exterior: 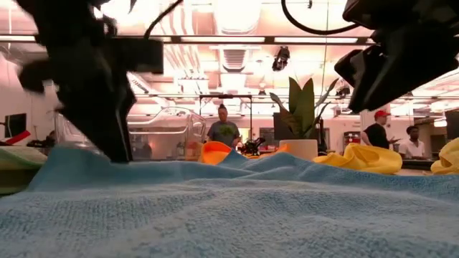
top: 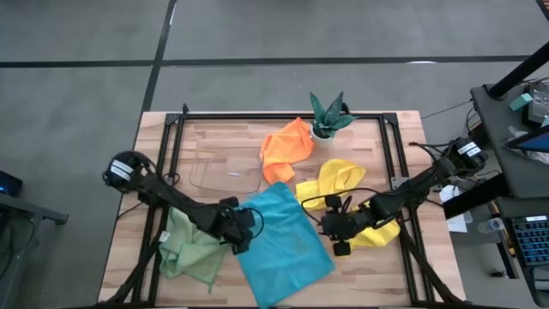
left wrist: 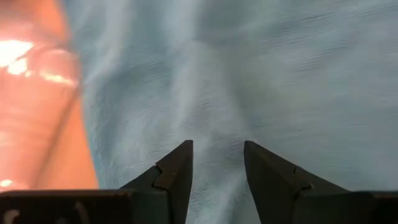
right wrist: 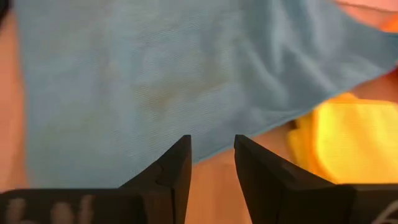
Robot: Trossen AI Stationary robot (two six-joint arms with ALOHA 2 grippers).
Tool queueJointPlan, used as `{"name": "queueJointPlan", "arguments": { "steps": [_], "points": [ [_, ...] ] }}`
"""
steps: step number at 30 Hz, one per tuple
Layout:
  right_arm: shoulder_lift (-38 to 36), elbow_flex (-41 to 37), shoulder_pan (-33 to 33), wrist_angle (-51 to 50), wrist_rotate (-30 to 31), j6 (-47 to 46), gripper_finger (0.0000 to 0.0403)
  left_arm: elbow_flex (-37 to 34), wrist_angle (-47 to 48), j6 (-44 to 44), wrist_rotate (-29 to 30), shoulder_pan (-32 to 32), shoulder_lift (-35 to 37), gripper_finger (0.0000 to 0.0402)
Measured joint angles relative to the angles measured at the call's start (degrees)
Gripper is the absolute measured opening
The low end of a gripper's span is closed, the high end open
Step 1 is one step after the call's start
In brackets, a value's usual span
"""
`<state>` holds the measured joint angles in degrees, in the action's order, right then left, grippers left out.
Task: Fold microfiber towels
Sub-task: Fold the blue microfiber cloth
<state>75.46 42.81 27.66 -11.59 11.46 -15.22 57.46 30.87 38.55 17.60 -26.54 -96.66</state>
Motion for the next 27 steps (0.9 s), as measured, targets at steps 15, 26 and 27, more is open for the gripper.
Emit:
{"name": "queueJointPlan", "arguments": {
  "steps": [15, 26, 27],
  "points": [
    [1.8, 0.0, 8.5, 5.6, -2.9, 0.9, 0.0114, 16.1, 2.6, -1.0, -1.6, -8.8, -2.2, 0.0129],
    [9.2, 0.6, 12.9, 12.5, -2.4, -1.8, 0.0114, 19.6, -6.4, 1.5, -0.8, -14.1, -12.1, 0.0129],
    [10.0, 1.1, 13.2, 12.6, -2.4, -1.8, 0.0114, 20.1, -6.5, 1.5, -0.8, -14.5, -12.9, 0.0129]
  ]
}}
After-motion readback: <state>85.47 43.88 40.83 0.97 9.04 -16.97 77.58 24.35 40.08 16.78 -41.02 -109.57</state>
